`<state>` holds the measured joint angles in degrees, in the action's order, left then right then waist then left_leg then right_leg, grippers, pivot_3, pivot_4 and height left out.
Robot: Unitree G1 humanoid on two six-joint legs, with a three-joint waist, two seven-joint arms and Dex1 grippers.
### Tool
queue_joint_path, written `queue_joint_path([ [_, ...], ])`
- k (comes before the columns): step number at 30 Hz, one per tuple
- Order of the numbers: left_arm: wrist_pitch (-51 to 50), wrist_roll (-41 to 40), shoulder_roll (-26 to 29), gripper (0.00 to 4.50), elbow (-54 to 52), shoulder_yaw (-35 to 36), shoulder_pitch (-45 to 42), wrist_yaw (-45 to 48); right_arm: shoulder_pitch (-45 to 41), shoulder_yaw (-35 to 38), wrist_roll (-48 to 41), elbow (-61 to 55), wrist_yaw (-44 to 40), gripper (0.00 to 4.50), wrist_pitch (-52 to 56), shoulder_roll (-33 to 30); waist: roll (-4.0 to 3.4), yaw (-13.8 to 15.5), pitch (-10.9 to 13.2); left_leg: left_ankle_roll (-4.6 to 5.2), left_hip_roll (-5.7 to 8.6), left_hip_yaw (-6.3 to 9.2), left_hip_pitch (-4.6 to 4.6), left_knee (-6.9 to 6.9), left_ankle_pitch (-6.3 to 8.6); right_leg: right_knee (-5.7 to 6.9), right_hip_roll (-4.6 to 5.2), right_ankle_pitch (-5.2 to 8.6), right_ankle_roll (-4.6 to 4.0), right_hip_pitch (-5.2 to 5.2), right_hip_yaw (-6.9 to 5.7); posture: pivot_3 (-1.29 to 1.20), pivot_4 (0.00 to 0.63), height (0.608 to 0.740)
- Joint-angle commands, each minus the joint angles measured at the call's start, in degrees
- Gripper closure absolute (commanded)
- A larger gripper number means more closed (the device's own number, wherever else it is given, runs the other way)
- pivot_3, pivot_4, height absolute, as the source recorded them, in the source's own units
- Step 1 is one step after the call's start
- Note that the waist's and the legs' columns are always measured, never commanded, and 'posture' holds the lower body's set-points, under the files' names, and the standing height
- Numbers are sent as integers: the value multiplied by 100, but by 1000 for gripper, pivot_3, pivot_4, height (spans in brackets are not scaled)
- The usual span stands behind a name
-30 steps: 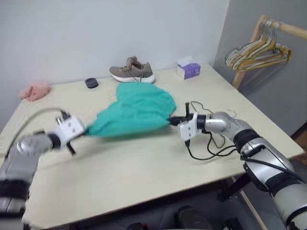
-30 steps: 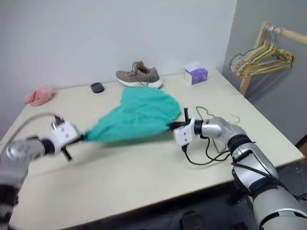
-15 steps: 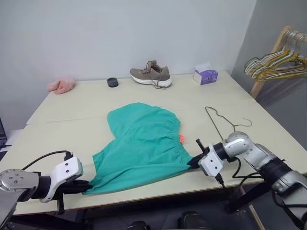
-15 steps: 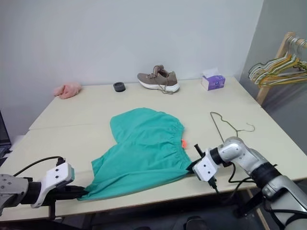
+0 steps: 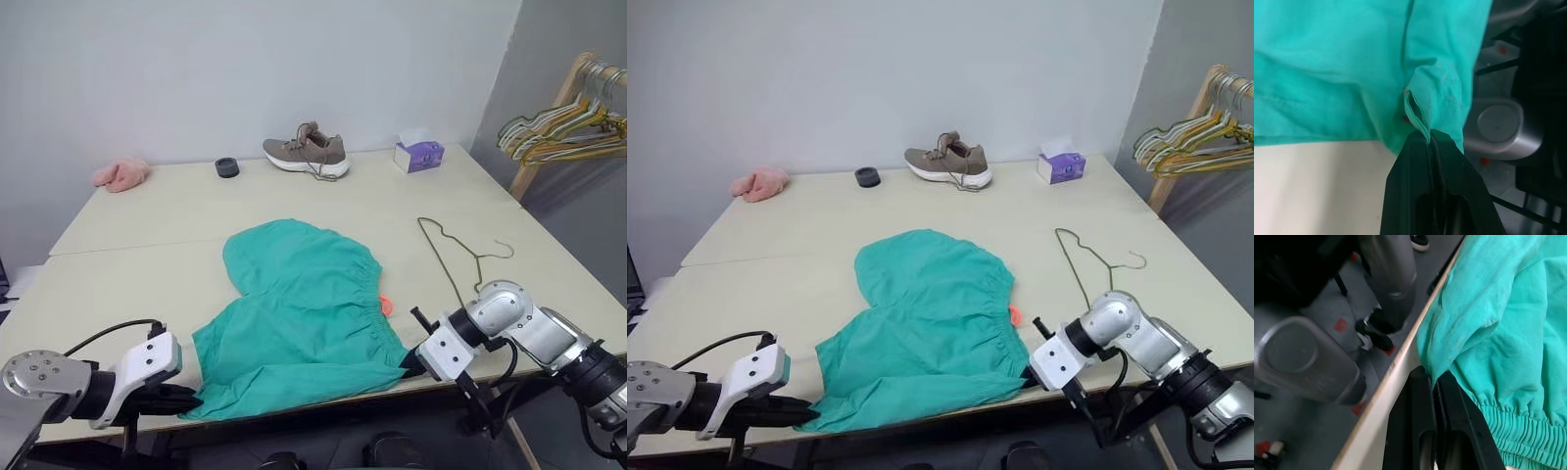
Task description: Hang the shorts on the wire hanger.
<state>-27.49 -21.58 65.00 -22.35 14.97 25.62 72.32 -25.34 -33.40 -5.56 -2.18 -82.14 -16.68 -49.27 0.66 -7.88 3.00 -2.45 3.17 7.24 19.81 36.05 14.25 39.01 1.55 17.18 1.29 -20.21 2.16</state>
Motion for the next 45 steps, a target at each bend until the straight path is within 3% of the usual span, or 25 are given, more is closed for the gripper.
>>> queue_joint_path([
  [1,-1,-80,16,4500,-218,240,131,131,21,167,-19,-279,-126,4450,170,2,0,1,0,1,0,-1,0,0,2,-2,0,0,0,0,1,-139,0,740],
  [5,-93,-148,3,4500,-368,311,320,210,-33,182,69,-278,-204,4450,332,12,0,9,2,0,-2,-1,1,-1,7,-2,0,4,-3,-1,-2,-137,0,740],
  [7,-221,-220,-29,4500,-417,372,379,187,-48,208,54,-302,-268,3897,340,-10,0,12,3,0,-2,-2,1,-1,8,-3,0,5,-5,-1,-1,-138,0,740],
  [10,-295,-276,-59,3803,-461,490,448,209,5,257,-116,-431,-409,2841,424,-57,-1,13,6,0,-3,-1,0,-1,8,-2,-1,6,-6,-1,-3,-138,0,740],
  [18,-482,-705,-230,1313,-524,1136,409,335,175,585,-791,-1008,-544,8,1268,-258,4,32,18,-3,-6,-2,1,-1,11,-3,-2,12,-15,-2,-3,-140,0,740],
  [22,-884,-1256,-340,42,-660,1673,280,364,243,958,-1266,-1172,-330,0,1988,-233,15,47,27,-4,-8,-1,1,-2,12,-3,-3,17,-23,-3,-6,-134,0,740],
  [26,-1035,-1612,-465,14,-624,1818,-306,64,264,1561,-1849,-1227,282,0,2865,59,17,91,41,-5,-10,-1,1,-2,13,-3,-5,17,-24,-4,-6,-135,0,740],
  [30,-921,-1812,-1051,14,-534,1274,-1744,-886,311,2316,-1903,-910,1594,0,3351,717,23,174,43,-5,-11,0,1,2,12,-3,-9,10,-11,-3,-4,-151,0,740],
  [33,-911,-1802,-1323,14,-538,985,-2189,-1141,490,2810,-1712,-902,2567,0,3578,1041,23,202,42,-5,-7,-3,6,3,12,-10,-9,-1,7,-4,5,-169,0,740],
  [37,-818,-1786,-1271,14,-373,676,-2248,-854,894,3552,-1113,-676,4445,0,3904,1532,29,161,37,-10,-8,-14,26,0,24,-14,-10,0,10,-24,17,-201,0,740],
  [40,-815,-1786,-1210,14,-97,513,-2477,-721,1087,3678,-550,-509,5381,0,4079,1740,26,131,35,-10,-8,-18,47,0,27,-12,-12,1,9,-45,21,-218,0,740],
  [45,-655,-1674,-1105,14,350,72,-2976,-317,1058,3733,-264,169,5993,0,4544,1984,18,-15,30,-5,-13,-25,93,7,22,0,-22,-4,9,-94,28,-226,0,740],
])
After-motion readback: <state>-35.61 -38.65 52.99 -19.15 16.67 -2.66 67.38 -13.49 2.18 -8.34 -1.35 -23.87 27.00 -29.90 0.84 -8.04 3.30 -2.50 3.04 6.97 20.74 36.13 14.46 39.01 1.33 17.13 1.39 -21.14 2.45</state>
